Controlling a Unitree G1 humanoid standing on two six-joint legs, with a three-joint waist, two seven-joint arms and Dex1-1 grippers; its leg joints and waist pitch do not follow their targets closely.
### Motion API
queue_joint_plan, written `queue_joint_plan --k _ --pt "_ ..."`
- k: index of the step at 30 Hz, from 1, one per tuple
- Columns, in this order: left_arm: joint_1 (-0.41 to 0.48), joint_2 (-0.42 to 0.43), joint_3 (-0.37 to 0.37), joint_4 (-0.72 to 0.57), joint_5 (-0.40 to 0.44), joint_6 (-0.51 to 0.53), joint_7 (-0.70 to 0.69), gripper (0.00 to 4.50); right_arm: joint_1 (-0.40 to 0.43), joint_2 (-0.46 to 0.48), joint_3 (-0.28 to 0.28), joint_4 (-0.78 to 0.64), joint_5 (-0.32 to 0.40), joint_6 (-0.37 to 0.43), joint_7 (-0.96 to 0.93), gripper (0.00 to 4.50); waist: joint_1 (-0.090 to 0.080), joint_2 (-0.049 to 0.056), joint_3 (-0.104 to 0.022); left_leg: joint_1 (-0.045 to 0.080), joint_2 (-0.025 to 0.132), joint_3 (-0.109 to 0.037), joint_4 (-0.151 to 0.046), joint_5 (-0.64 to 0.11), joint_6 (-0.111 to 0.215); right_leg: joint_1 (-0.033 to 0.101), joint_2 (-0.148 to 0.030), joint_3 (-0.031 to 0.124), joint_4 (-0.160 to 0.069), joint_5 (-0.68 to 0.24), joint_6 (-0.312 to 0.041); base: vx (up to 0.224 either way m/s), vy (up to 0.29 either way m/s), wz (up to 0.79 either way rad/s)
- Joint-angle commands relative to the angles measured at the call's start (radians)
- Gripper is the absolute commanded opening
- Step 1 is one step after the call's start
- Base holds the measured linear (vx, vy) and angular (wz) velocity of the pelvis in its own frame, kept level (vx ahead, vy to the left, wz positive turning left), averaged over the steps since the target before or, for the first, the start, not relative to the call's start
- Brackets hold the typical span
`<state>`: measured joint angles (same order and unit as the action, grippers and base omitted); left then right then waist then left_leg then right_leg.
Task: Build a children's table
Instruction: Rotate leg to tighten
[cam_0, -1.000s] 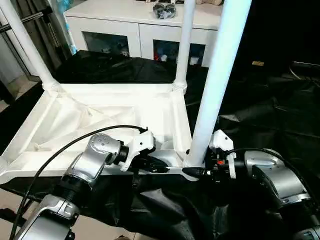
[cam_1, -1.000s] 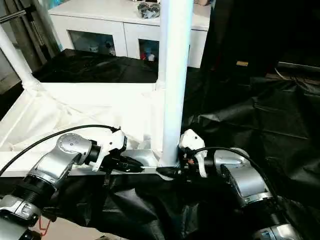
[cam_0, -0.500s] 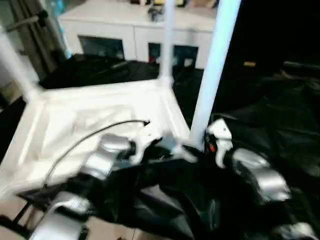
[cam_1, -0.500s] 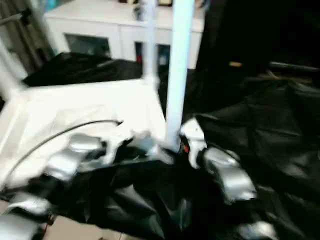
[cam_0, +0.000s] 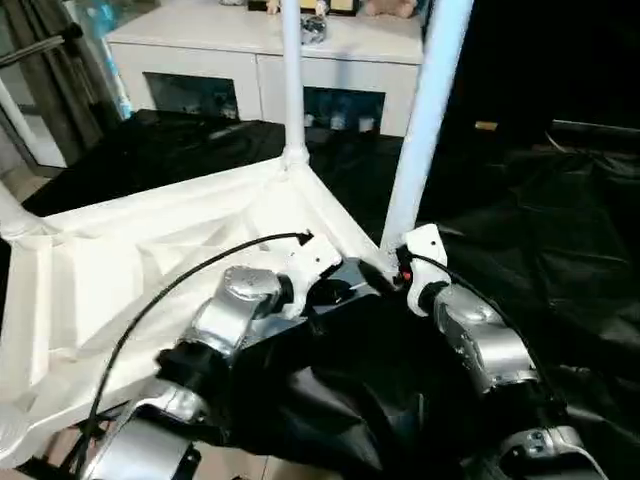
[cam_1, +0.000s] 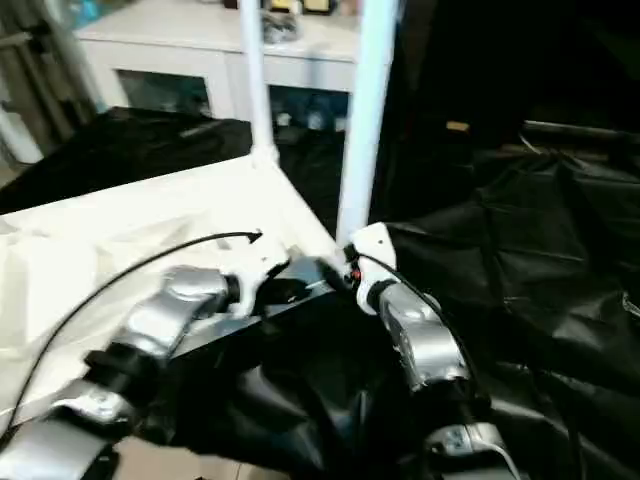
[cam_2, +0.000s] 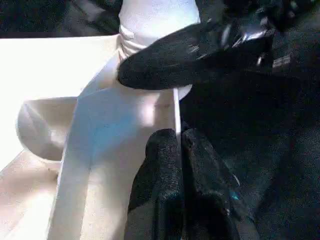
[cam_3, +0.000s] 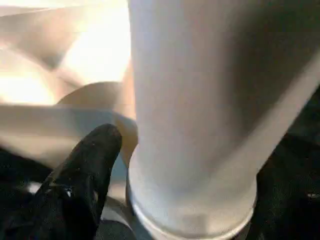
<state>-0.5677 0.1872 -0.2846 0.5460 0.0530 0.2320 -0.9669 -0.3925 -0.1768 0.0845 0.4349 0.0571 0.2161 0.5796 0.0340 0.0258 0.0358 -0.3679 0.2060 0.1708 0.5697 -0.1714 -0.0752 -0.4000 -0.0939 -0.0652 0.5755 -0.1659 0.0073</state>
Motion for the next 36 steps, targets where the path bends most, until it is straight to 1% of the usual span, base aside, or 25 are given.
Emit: queue_joint_plan --k 1,2,3,4,5,6,9,11,12,13,14,15,18,20,23,25,26,28,29,30,31,32,33,35,36 --pt "0.004 -0.006 -0.056 -0.046 -0.024 -0.035 -0.092 0.0 0.023 0.006 0.098 -0.037 0.034 -0.008 0.153 3.71 0.007 -0.004 -0.053 0.008 0.017 -0.002 -0.074 -0.358 0.027 0.036 -0.039 0.03 -0.08 -0.345 -0.158 0.081 -0.01 0.06" --pt "0.004 -0.006 -0.057 -0.047 -0.024 -0.035 -0.093 0.0 0.023 0.005 0.099 -0.037 0.034 -0.008 0.154 3.71 0.008 -0.003 -0.054 0.006 0.017 0.001 -0.072 -0.329 0.034 0.037 -0.037 0.032 -0.072 -0.285 -0.186 0.061 -0.009 0.07" --pt "0.014 0.024 -0.055 -0.063 -0.041 -0.061 -0.151 0.0 0.049 -0.056 0.115 -0.086 0.066 -0.028 0.281 3.71 0.009 0.002 -0.055 0.007 0.017 0.002 -0.071 -0.314 0.034 0.038 -0.037 0.033 -0.068 -0.258 -0.199 0.057 -0.01 0.04" --pt "0.014 0.024 -0.055 -0.063 -0.041 -0.061 -0.151 0.0 0.049 -0.056 0.115 -0.086 0.066 -0.028 0.281 3.71 0.013 0.0 -0.058 0.005 0.017 0.002 -0.067 -0.287 0.046 0.047 -0.037 0.031 -0.063 -0.214 -0.213 0.056 -0.007 0.04" --pt "0.023 0.048 -0.055 -0.079 -0.057 -0.069 -0.2 0.0 0.071 -0.109 0.134 -0.126 0.091 -0.027 0.386 3.71 0.016 0.001 -0.058 0.008 0.017 0.006 -0.064 -0.264 0.058 0.043 -0.037 0.033 -0.059 -0.172 -0.231 0.056 -0.007 0.04" --pt "0.023 0.049 -0.055 -0.079 -0.057 -0.069 -0.201 0.0 0.071 -0.11 0.134 -0.127 0.091 -0.027 0.389 3.71 0.02 0.0 -0.063 0.003 0.018 0.004 -0.061 -0.225 0.069 0.054 -0.036 0.032 -0.048 -0.119 -0.245 0.054 -0.002 0.02" --pt "0.031 0.079 -0.056 -0.086 -0.063 -0.077 -0.241 0.0 0.091 -0.167 0.155 -0.166 0.111 -0.006 0.498 3.71 0.032 0.001 -0.064 0.006 0.02 0.007 -0.056 -0.172 0.092 0.054 -0.034 0.03 -0.038 -0.038 -0.274 0.0 0.0 0.0" --pt "0.04 0.104 -0.058 -0.09 -0.066 -0.089 -0.268 0.0 0.099 -0.207 0.169 -0.185 0.122 0.007 0.56 3.71 0.034 0.0 -0.063 0.005 0.021 0.009 -0.055 -0.168 0.099 0.055 -0.034 0.03 -0.036 -0.032 -0.281 0.0 0.0 0.0" --pt "0.042 0.11 -0.057 -0.088 -0.067 -0.093 -0.274 0.0 0.1 -0.216 0.173 -0.188 0.122 0.009 0.572 3.71 0.035 0.0 -0.062 0.007 0.022 0.01 -0.055 -0.176 0.098 0.054 -0.035 0.03 -0.039 -0.051 -0.281 0.0 0.0 0.0" --pt "0.045 0.121 -0.054 -0.086 -0.069 -0.102 -0.286 0.0 0.101 -0.229 0.176 -0.193 0.123 0.011 0.592 3.71 0.035 -0.004 -0.06 0.006 0.021 0.01 -0.056 -0.184 0.097 0.054 -0.035 0.029 -0.04 -0.069 -0.277 0.0 0.0 0.0" --pt "0.047 0.127 -0.054 -0.085 -0.069 -0.106 -0.294 0.0 0.101 -0.232 0.176 -0.195 0.124 0.014 0.599 3.71 0.037 -0.001 -0.058 0.009 0.023 0.011 -0.058 -0.206 0.089 0.052 -0.037 0.031 -0.044 -0.112 -0.27 0.0 0.0 0.0" --pt "0.048 0.132 -0.052 -0.085 -0.07 -0.109 -0.301 0.0 0.101 -0.236 0.177 -0.198 0.127 0.016 0.609 3.44 0.038 -0.003 -0.057 0.01 0.023 0.011 -0.06 -0.227 0.078 0.051 -0.038 0.031 -0.048 -0.155 -0.261 0.0 0.0 0.0" --pt "0.051 0.141 -0.051 -0.086 -0.072 -0.11 -0.311 0.0 0.102 -0.242 0.182 -0.205 0.133 0.021 0.633 3.32 0.04 -0.003 -0.055 0.013 0.023 0.01 -0.064 -0.257 0.054 0.048 -0.04 0.034 -0.054 -0.224 -0.24 0.0 0.0 0.0" --pt "0.053 0.142 -0.051 -0.088 -0.071 -0.11 -0.303 0.0 0.105 -0.239 0.186 -0.211 0.138 0.028 0.636 3.08 0.04 -0.006 -0.054 0.012 0.023 0.009 -0.065 -0.263 0.048 0.047 -0.039 0.034 -0.055 -0.237 -0.233 0.0 0.0 0.0" --pt "0.056 0.14 -0.048 -0.09 -0.073 -0.111 -0.301 0.0 0.108 -0.232 0.189 -0.22 0.143 0.037 0.634 2.97 0.042 -0.005 -0.055 0.011 0.022 0.008 -0.064 -0.249 0.045 0.048 -0.039 0.034 -0.054 -0.233 -0.228 0.0 0.0 0.0" --pt "0.058 0.135 -0.047 -0.09 -0.07 -0.111 -0.288 0.0 0.111 -0.22 0.186 -0.22 0.146 0.043 0.623 2.91 0.042 -0.009 -0.056 0.008 0.02 0.009 -0.063 -0.235 0.049 0.05 -0.039 0.034 -0.052 -0.222 -0.227 0.0 0.0 0.0" --pt "0.059 0.122 -0.042 -0.085 -0.065 -0.105 -0.258 0.0 0.115 -0.198 0.179 -0.205 0.138 0.041 0.586 2.75 0.042 -0.006 -0.057 0.009 0.021 0.008 -0.062 -0.224 0.052 0.049 -0.039 0.034 -0.051 -0.21 -0.229 0.0 0.0 0.0" --pt "0.057 0.109 -0.037 -0.082 -0.063 -0.095 -0.235 0.0 0.113 -0.179 0.17 -0.187 0.123 0.036 0.54 2.73 0.041 -0.007 -0.056 0.008 0.021 0.009 -0.062 -0.221 0.052 0.048 -0.039 0.034 -0.051 -0.205 -0.23 0.0 0.0 0.0" --pt "0.056 0.1 -0.034 -0.08 -0.063 -0.087 -0.22 0.0 0.111 -0.167 0.163 -0.175 0.113 0.033 0.509 2.73 0.039 -0.007 -0.054 0.011 0.02 0.008 -0.065 -0.244 0.042 0.046 -0.04 0.034 -0.055 -0.241 -0.223 0.0 0.0 0.0" --pt "0.05 0.086 -0.031 -0.072 -0.057 -0.077 -0.19 0.0 0.102 -0.141 0.147 -0.149 0.094 0.039 0.439 2.69 0.033 -0.009 -0.051 0.007 0.018 0.007 -0.068 -0.263 0.03 0.046 -0.039 0.033 -0.059 -0.284 -0.209 0.0 0.0 0.0" --pt "0.038 0.068 -0.029 -0.062 -0.048 -0.065 -0.154 0.0 0.087 -0.111 0.128 -0.112 0.07 0.041 0.353 2.69 0.03 -0.01 -0.05 0.01 0.018 0.006 -0.07 -0.273 0.021 0.043 -0.041 0.033 -0.062 -0.311 -0.203 0.0 0.0 0.0" --pt "0.016 0.033 -0.024 -0.039 -0.032 -0.048 -0.085 0.0 0.061 -0.059 0.094 -0.049 0.044 0.048 0.217 2.69 0.019 -0.009 -0.046 0.009 0.014 0.003 -0.072 -0.309 0.005 0.041 -0.041 0.03 -0.068 -0.384 -0.183 0.0 0.0 0.0" --pt "0.015 0.031 -0.024 -0.037 -0.031 -0.047 -0.081 0.0 0.06 -0.056 0.093 -0.046 0.043 0.049 0.21 2.68 0.013 -0.006 -0.047 0.013 0.013 -0.001 -0.074 -0.336 -0.012 0.04 -0.042 0.028 -0.075 -0.443 -0.16 -0.05 0.005 -0.07" --pt "-0.015 -0.016 -0.018 -0.001 -0.018 -0.032 0.0 0.0 0.037 -0.006 0.071 0.007 0.02 0.055 0.083 2.67 0.006 -0.006 -0.046 0.014 0.012 -0.002 -0.075 -0.363 -0.014 0.037 -0.04 0.027 -0.083 -0.464 -0.143 0.0 0.0 0.0" --pt "-0.03 -0.045 -0.014 0.015 -0.014 -0.021 0.042 0.0 0.023 0.02 0.065 0.037 0.0 0.06 0.007 2.67 0.004 -0.005 -0.045 0.02 0.01 -0.002 -0.072 -0.384 -0.015 0.03 -0.04 0.027 -0.088 -0.485 -0.137 0.0 0.0 0.0"
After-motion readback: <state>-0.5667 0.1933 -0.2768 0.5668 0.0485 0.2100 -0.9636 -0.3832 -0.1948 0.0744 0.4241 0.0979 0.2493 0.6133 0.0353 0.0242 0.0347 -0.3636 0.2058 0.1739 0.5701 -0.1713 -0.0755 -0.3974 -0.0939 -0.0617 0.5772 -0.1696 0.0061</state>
